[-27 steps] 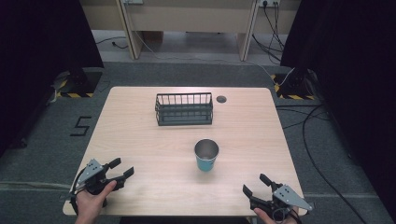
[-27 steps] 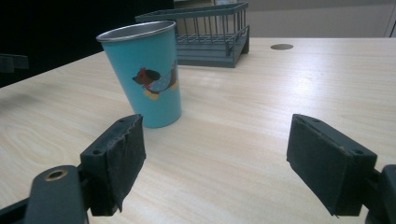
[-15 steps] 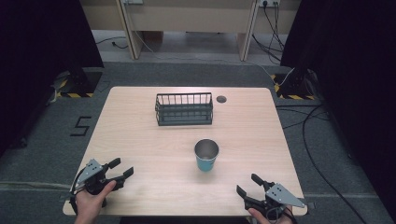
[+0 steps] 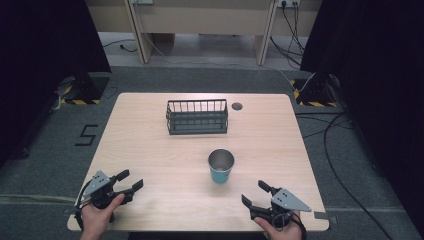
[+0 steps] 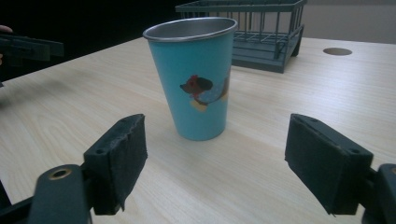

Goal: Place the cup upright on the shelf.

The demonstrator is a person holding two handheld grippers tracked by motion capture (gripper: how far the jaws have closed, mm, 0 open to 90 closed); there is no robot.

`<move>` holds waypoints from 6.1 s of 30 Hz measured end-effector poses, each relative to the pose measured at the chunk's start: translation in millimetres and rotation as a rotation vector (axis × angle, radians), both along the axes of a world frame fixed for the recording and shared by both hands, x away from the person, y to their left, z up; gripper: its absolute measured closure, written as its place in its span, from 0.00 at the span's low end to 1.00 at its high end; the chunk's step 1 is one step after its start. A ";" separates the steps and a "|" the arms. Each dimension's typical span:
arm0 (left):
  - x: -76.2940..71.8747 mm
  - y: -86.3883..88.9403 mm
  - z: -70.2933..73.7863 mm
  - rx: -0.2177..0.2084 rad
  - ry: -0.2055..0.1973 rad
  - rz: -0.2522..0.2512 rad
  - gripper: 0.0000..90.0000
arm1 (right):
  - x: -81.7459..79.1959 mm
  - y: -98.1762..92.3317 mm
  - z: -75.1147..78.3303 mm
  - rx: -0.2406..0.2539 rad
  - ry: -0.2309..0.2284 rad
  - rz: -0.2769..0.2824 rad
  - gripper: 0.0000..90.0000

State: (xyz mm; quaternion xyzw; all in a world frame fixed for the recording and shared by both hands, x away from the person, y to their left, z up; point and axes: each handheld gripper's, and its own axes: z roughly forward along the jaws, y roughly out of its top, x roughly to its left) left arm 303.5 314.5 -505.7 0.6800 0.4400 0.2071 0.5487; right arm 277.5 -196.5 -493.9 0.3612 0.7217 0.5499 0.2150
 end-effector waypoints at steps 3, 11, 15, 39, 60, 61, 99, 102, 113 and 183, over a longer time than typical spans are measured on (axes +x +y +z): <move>-0.2 -0.2 0.1 -0.001 0.000 -0.001 0.28 | 7.9 9.0 0.4 -0.010 0.008 0.015 0.22; 0.1 -0.4 -0.1 -0.005 0.001 -0.003 0.28 | 23.9 24.0 1.1 -0.015 0.009 0.030 0.20; 0.4 -0.5 -0.2 -0.004 0.001 -0.005 0.28 | 32.7 32.1 1.8 -0.020 0.007 0.039 0.20; 0.4 0.1 0.1 -0.007 -0.001 -0.004 0.28 | 67.0 65.3 -5.0 -0.050 0.031 0.065 0.18; 0.2 0.0 0.5 -0.005 -0.002 -0.011 0.28 | 84.5 91.1 -8.7 -0.069 -0.003 0.047 0.18; 0.2 0.2 0.5 -0.005 -0.002 -0.011 0.28 | 83.9 92.5 -8.7 -0.076 -0.009 0.036 0.18; -0.5 1.8 0.8 -0.008 -0.004 -0.009 0.28 | 92.9 107.0 13.3 -0.007 -0.088 0.014 0.19; -0.5 2.1 0.9 -0.007 -0.004 -0.010 0.28 | 95.7 111.4 17.5 0.005 -0.096 0.011 0.19; -0.8 2.5 0.9 -0.012 -0.003 -0.008 0.28 | 104.1 120.6 26.2 0.033 -0.119 0.002 0.19; -1.5 4.6 1.0 -0.012 -0.004 -0.007 0.28 | 158.7 141.3 54.4 0.083 -0.152 -0.072 0.19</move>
